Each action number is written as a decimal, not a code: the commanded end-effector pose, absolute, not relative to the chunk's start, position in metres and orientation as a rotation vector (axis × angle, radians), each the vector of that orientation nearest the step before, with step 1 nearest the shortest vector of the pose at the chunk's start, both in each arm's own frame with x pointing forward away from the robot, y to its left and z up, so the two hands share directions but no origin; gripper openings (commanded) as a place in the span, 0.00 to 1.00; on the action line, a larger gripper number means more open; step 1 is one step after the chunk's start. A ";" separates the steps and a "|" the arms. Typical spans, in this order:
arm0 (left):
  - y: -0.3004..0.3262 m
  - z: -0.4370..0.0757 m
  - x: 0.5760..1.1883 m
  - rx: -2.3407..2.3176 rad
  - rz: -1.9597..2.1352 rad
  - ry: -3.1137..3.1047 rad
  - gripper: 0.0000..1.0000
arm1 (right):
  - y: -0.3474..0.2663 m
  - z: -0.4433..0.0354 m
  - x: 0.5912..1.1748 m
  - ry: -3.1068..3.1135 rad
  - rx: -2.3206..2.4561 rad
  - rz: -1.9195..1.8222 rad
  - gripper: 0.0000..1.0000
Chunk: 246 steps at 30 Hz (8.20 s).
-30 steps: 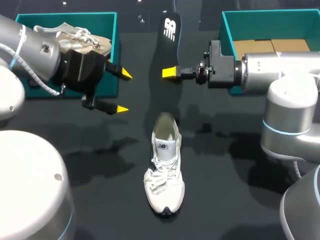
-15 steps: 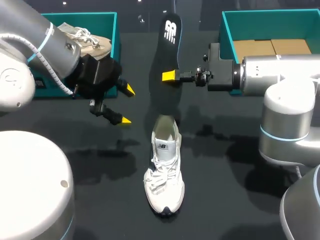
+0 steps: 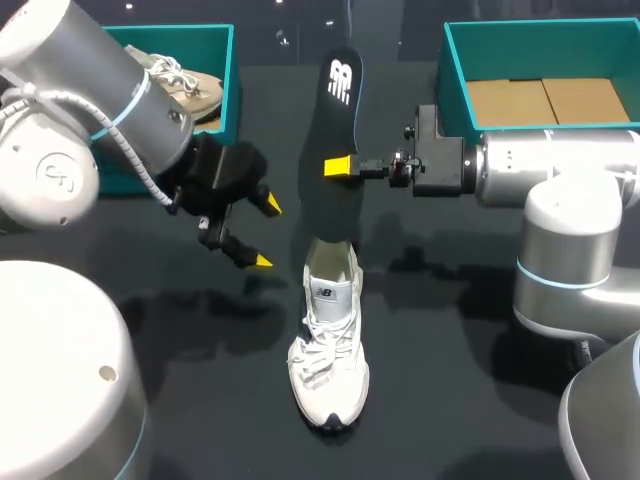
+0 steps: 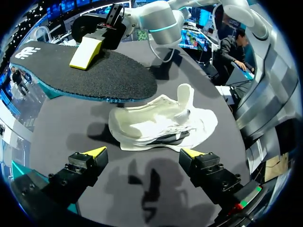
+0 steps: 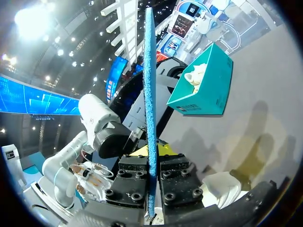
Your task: Take the shoe out of the shoebox, open the shoe tongue, remove and reinsert the insole, then place the shoe into the shoebox
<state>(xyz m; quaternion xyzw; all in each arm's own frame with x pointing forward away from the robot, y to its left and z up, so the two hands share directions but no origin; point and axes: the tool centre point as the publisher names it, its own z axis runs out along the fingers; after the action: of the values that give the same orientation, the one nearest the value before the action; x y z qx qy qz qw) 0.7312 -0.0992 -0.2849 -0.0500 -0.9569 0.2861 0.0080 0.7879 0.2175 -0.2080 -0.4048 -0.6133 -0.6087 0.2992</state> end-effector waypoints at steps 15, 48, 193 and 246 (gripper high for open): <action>-0.122 -0.323 0.738 -0.307 0.847 -3.017 1.00 | 0.224 -0.239 0.795 -1.642 -1.032 -1.712 0.00; -0.135 -0.359 0.738 -0.376 0.716 -3.039 1.00 | 0.215 -0.263 0.798 -1.606 -0.987 -1.771 0.00; -0.138 -0.361 0.743 -0.356 0.695 -3.055 1.00 | 0.214 -0.325 0.711 -1.667 -0.861 -1.760 0.14; -0.138 -0.361 0.743 -0.356 0.695 -3.055 1.00 | 0.223 -0.328 0.706 -1.750 -0.887 -1.661 0.00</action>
<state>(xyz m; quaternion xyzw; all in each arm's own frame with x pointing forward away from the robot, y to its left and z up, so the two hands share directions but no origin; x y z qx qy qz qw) 0.7422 -0.1374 -0.3605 -0.1125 -0.9686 0.2216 -0.0062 0.7134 0.2193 -0.3246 -0.3274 -0.6514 -0.6240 0.2812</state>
